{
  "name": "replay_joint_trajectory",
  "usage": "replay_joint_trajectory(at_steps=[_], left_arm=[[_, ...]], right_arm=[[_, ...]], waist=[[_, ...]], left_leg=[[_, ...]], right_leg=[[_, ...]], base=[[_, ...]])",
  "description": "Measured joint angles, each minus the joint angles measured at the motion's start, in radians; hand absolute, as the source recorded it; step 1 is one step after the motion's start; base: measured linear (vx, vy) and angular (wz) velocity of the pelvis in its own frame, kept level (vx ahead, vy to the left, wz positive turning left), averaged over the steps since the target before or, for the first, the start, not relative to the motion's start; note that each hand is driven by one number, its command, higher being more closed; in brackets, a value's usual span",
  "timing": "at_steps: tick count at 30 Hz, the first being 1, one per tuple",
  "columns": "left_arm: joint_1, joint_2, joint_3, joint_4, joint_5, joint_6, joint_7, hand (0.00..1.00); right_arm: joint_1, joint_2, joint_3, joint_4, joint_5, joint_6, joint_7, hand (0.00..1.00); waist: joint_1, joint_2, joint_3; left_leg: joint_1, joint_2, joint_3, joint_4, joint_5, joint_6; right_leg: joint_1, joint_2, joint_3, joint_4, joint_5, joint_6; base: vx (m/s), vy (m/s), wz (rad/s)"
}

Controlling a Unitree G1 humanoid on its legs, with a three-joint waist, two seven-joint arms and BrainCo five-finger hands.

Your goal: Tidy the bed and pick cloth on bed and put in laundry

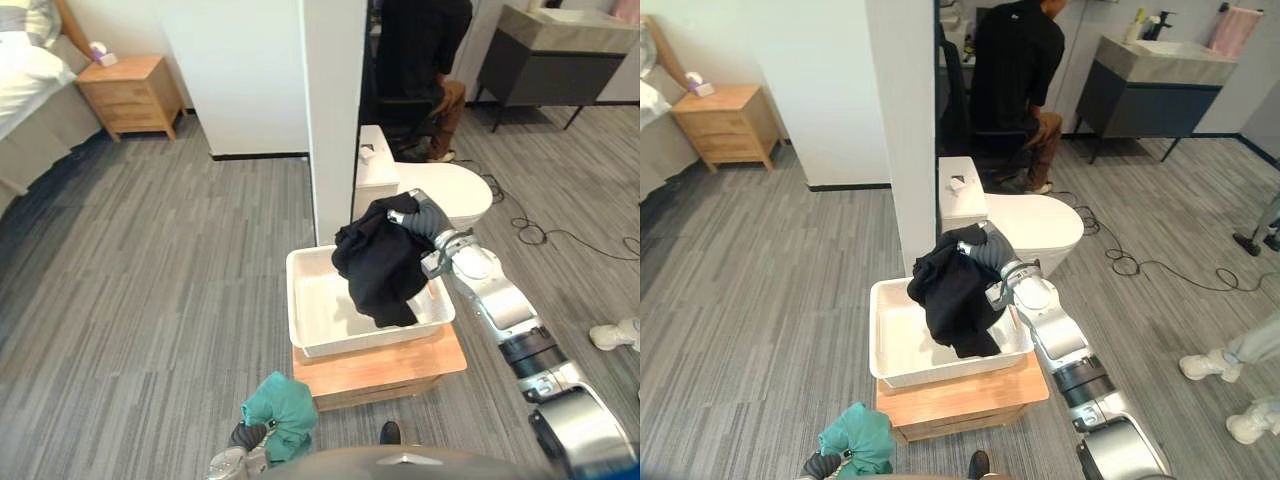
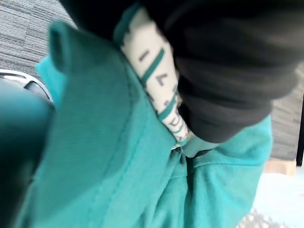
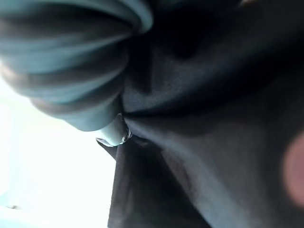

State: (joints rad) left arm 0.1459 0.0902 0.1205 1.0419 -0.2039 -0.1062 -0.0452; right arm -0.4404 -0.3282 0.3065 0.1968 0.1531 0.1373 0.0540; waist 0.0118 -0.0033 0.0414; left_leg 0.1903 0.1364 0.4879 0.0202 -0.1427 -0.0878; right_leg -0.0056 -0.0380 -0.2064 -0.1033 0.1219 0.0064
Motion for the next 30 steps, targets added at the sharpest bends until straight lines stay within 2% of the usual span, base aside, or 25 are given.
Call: replay_joint_trajectory(at_steps=[4, 9, 11, 15, 17, 20, 21, 26, 30], left_arm=[[0.006, 0.006, 0.000, 0.000, 0.001, 0.004, 0.001, 1.00], [0.006, 0.011, -0.003, 0.001, 0.001, 0.015, 0.004, 1.00], [0.000, 0.015, -0.004, 0.001, 0.001, 0.023, 0.010, 1.00], [-0.024, 0.033, -0.033, 0.001, 0.002, 0.040, 0.027, 1.00], [-0.075, 0.034, -0.071, 0.001, 0.000, 0.055, 0.042, 1.00], [-0.122, 0.030, -0.084, 0.000, -0.002, 0.061, 0.053, 1.00], [-0.163, 0.031, -0.083, -0.001, -0.003, 0.062, 0.061, 1.00], [-0.251, 0.035, -0.083, -0.038, -0.005, 0.061, 0.097, 1.00], [-0.244, 0.033, -0.082, -0.041, -0.003, 0.061, 0.097, 1.00]], right_arm=[[-0.011, 0.044, 0.019, 0.064, 0.000, 0.011, -0.020, 1.00], [-0.017, 0.053, 0.049, 0.176, -0.005, 0.013, -0.034, 1.00], [-0.017, 0.058, 0.092, 0.253, -0.022, 0.015, -0.053, 1.00], [-0.019, 0.104, 0.101, 0.411, -0.022, 0.009, -0.110, 1.00], [-0.065, 0.117, 0.100, 0.493, -0.022, -0.006, -0.148, 1.00], [-0.149, 0.131, 0.098, 0.550, -0.021, -0.033, -0.178, 1.00], [-0.224, 0.130, 0.091, 0.586, -0.020, -0.058, -0.198, 0.00], [-0.365, 0.129, 0.009, 0.669, -0.020, -0.106, -0.256, 0.00], [-0.383, 0.126, 0.008, 0.695, -0.021, -0.110, -0.263, 0.00]], waist=[[0.007, 0.004, 0.020], [0.007, 0.008, 0.041], [0.010, 0.008, 0.045], [0.024, 0.009, 0.053], [0.036, 0.004, 0.091], [0.039, 0.000, 0.142], [0.044, -0.007, 0.186], [0.062, -0.042, 0.276], [0.066, -0.045, 0.287]], left_leg=[[0.000, 0.000, -0.006, -0.002, 0.004, 0.000], [-0.013, 0.003, -0.030, -0.003, 0.008, -0.001], [-0.038, 0.002, -0.034, -0.002, 0.012, 0.001], [-0.075, -0.005, -0.050, -0.001, 0.015, 0.005], [-0.110, -0.016, -0.062, -0.001, 0.026, 0.014], [-0.139, -0.031, -0.064, 0.000, 0.035, 0.027], [-0.167, -0.041, -0.064, 0.003, 0.044, 0.038], [-0.253, -0.059, -0.091, 0.033, 0.057, 0.052], [-0.258, -0.063, -0.102, 0.034, 0.057, 0.053]], right_leg=[[-0.003, -0.001, -0.005, 0.000, -0.002, 0.001], [-0.006, -0.001, -0.024, 0.000, -0.005, 0.002], [-0.024, -0.002, -0.029, 0.000, -0.002, 0.001], [-0.051, -0.001, -0.044, 0.001, 0.000, 0.003], [-0.081, -0.012, -0.055, 0.001, 0.015, 0.005], [-0.109, -0.026, -0.054, 0.001, 0.031, 0.007], [-0.136, -0.037, -0.053, 0.001, 0.052, 0.010], [-0.197, -0.062, -0.055, 0.006, 0.080, 0.012], [-0.197, -0.067, -0.055, 0.007, 0.084, 0.018]], base=[[-0.06, 0.002, 0.04], [-0.03, -0.003, 0.11], [0.02, 0.008, 0.09], [0.01, 0.008, 0.12], [-0.03, 0.016, 0.15], [-0.08, 0.046, 0.03], [-0.08, 0.036, 0.02], [-0.08, 0.043, 0.15], [0.00, 0.041, 0.10]])
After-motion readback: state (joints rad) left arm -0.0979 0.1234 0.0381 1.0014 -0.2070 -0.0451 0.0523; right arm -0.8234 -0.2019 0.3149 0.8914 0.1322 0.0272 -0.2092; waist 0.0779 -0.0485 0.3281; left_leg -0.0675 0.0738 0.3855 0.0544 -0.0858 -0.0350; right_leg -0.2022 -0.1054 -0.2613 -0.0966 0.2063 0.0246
